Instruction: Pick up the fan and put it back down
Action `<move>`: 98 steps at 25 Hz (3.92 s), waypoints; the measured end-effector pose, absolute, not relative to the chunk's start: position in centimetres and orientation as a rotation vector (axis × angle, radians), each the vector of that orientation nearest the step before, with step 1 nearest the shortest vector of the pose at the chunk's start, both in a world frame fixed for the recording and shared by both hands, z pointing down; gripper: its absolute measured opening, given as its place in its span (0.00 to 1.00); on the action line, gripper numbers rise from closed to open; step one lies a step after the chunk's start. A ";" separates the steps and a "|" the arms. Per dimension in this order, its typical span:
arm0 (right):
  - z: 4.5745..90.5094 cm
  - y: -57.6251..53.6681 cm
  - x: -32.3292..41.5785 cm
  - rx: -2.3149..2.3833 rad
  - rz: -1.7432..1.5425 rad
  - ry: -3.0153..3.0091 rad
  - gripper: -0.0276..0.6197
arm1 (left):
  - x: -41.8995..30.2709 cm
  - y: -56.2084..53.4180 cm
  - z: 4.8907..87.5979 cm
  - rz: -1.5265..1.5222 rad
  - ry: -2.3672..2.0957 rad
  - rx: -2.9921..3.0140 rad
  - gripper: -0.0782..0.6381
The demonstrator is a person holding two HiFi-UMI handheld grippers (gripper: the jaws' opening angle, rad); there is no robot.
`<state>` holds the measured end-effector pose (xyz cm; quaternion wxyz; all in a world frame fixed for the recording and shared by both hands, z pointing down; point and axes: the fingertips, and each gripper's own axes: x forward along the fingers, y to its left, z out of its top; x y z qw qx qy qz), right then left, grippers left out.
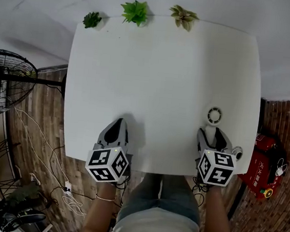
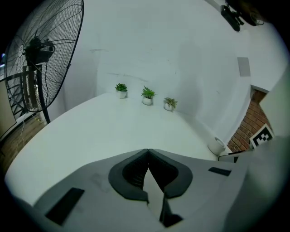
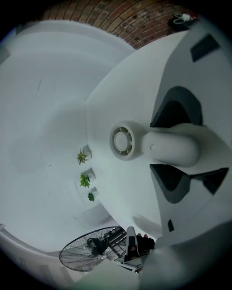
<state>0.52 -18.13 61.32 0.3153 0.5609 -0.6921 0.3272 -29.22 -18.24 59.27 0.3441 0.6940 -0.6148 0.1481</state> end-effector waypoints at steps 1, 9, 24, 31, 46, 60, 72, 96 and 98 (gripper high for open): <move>61.3 -18.2 0.5 1.476 0.858 -1.822 0.43 | -29.2 -18.3 59.3 0.385 -1.597 1.803 0.13; 61.5 -18.2 0.8 1.477 0.828 -1.793 0.41 | -28.4 -18.7 59.5 0.389 -1.582 1.813 0.13; 61.6 -18.3 1.2 1.468 0.825 -1.754 0.34 | -28.5 -18.9 59.2 0.388 -1.579 1.820 0.13; 61.5 -18.2 1.0 1.468 0.795 -1.747 0.34 | -29.0 -18.5 59.1 0.386 -1.584 1.811 0.13; 57.1 -18.5 0.5 1.554 0.711 -1.819 0.34 | -29.0 -18.7 56.1 0.327 -1.608 1.868 0.13; 41.8 -20.9 1.9 1.837 0.390 -1.977 0.34 | -28.4 -21.4 44.3 0.111 -1.717 2.065 0.13; 27.6 -21.4 2.5 2.103 0.083 -2.151 0.34 | -28.3 -24.1 32.3 -0.049 -1.814 2.297 0.13; 29.1 -21.0 4.6 2.142 0.167 -2.106 0.34 | -27.0 -24.8 33.6 0.011 -1.769 2.308 0.13; 29.5 -21.1 5.1 2.139 0.181 -2.095 0.34 | -26.7 -24.9 34.1 0.024 -1.763 2.300 0.13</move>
